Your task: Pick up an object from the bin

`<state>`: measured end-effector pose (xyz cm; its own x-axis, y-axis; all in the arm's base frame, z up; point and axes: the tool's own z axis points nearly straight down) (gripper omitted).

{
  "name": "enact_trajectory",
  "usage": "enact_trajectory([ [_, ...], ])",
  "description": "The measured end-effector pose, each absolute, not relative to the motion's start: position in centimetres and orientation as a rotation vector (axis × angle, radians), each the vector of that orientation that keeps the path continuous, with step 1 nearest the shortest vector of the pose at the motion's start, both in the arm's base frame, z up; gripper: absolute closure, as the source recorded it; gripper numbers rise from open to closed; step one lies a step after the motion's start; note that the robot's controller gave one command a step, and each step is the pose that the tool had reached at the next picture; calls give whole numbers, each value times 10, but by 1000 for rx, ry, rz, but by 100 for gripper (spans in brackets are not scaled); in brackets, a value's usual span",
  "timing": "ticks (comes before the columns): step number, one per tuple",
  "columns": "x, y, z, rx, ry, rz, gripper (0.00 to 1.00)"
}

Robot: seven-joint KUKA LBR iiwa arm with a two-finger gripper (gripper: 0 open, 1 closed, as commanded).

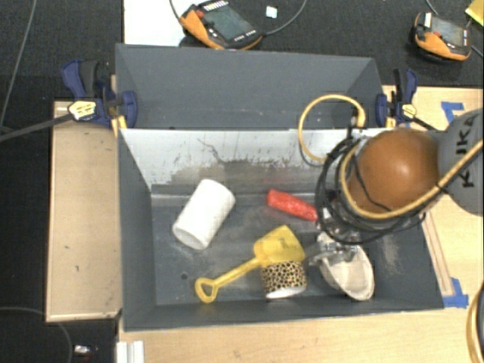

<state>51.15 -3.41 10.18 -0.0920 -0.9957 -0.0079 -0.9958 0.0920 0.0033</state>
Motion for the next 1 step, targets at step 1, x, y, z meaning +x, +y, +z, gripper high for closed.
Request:
enact_trajectory([
  [1, 512, -34, 130, -2111, 2319, 8, 100],
])
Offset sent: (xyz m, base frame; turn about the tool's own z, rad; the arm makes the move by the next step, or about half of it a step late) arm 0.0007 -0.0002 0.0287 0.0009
